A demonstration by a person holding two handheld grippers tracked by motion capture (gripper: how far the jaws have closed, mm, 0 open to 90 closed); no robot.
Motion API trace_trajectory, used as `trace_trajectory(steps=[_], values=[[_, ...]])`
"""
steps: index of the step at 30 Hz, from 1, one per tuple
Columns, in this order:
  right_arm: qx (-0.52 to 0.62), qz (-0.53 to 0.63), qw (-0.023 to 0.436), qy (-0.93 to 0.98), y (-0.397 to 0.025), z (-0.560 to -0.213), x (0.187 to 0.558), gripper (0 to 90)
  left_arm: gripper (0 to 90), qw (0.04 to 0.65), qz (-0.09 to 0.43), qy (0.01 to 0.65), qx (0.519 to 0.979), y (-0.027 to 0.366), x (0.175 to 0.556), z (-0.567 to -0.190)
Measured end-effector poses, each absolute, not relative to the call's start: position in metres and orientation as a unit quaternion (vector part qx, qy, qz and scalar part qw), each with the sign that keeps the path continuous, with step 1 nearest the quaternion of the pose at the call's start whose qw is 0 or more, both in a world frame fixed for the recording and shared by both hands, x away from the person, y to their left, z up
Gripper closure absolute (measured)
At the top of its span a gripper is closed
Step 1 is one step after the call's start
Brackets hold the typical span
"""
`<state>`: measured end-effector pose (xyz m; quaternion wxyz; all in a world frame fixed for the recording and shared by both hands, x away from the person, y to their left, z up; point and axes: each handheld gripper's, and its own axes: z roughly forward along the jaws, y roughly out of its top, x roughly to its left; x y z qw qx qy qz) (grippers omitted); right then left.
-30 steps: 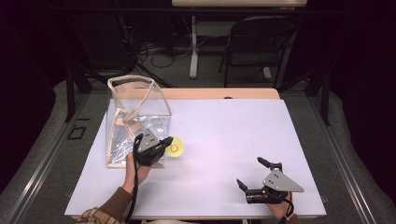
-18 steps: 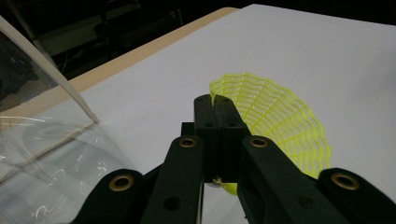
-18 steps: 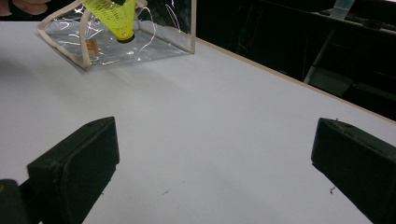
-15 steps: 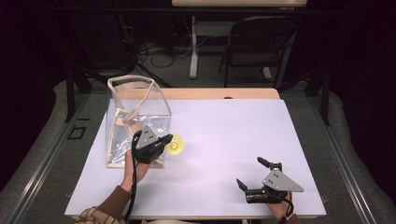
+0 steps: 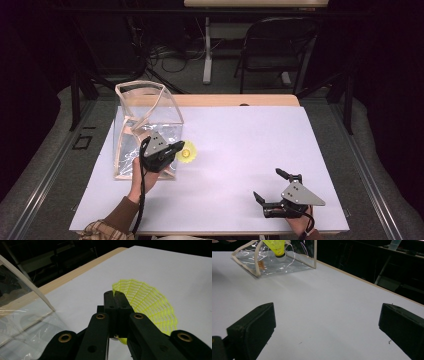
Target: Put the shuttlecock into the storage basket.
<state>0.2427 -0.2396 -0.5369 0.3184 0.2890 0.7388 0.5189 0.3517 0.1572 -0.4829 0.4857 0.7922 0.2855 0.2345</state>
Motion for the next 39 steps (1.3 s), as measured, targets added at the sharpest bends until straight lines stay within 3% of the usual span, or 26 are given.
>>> trace_trajectory(steps=[39], values=[[0.289, 0.519, 0.320, 0.738, -0.239, -0.537, 0.243, 0.4, 90.0, 0.506, 0.213, 0.259, 0.795, 0.151, 0.370, -0.449]])
